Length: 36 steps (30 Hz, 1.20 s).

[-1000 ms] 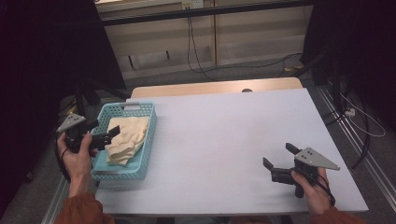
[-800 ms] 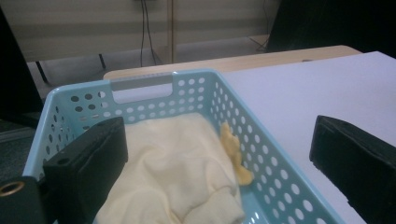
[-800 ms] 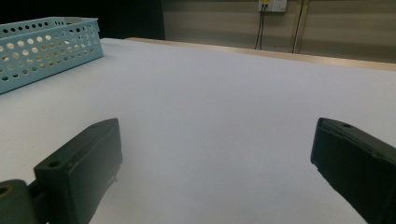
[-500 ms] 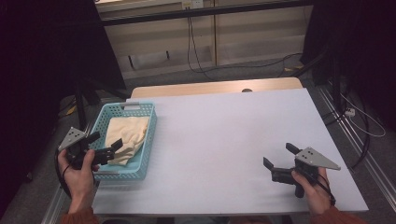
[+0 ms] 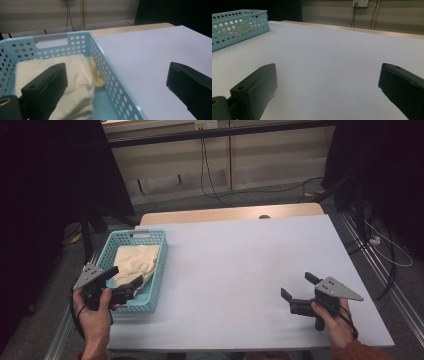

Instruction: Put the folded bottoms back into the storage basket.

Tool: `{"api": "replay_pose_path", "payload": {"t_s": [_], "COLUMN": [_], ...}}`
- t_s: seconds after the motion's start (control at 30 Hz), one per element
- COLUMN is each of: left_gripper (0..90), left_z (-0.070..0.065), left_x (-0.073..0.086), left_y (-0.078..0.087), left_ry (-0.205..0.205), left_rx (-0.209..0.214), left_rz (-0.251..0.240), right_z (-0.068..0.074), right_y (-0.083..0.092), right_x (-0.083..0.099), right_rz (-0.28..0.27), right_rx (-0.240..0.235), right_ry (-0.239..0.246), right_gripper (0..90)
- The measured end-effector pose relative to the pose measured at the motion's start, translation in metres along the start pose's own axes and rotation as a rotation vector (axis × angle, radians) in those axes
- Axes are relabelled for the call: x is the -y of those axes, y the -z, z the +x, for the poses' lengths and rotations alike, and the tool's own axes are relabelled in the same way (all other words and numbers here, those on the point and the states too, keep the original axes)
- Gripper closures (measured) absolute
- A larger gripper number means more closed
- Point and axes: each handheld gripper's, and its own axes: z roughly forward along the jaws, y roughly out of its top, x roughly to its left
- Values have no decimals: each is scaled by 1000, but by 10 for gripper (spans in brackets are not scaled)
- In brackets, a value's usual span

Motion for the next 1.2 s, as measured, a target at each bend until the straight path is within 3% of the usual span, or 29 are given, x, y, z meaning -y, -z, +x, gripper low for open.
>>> {"api": "replay_pose_path", "payload": {"t_s": [0.1,0.53,0.7,0.9,1.0,1.03,1.2], "left_gripper": [35,34,34,34,34,34,35], "left_z": [-8,-35,-49,-65,-71,-74,-80], "left_x": [0,-3,-7,-11,-11,-10,-2], "left_y": [-5,-23,-36,-53,-60,-64,-70], "left_ry": [-20,-75,-86,-130,-140,-134,-122], "left_rx": [38,85,134,176,186,204,212], "left_rz": [9,18,29,53,66,67,80], "right_z": [-1,-1,-1,-1,-2,-1,-1], "right_y": [-1,0,1,1,2,3,5], "right_x": [0,0,0,0,1,1,1], "right_rz": [-3,-3,-5,-6,-8,-7,-7], "right_rx": [8,3,8,11,12,12,16], "right_ry": [-2,5,1,0,3,3,5], "right_gripper": [19,16,16,16,16,16,16]}}
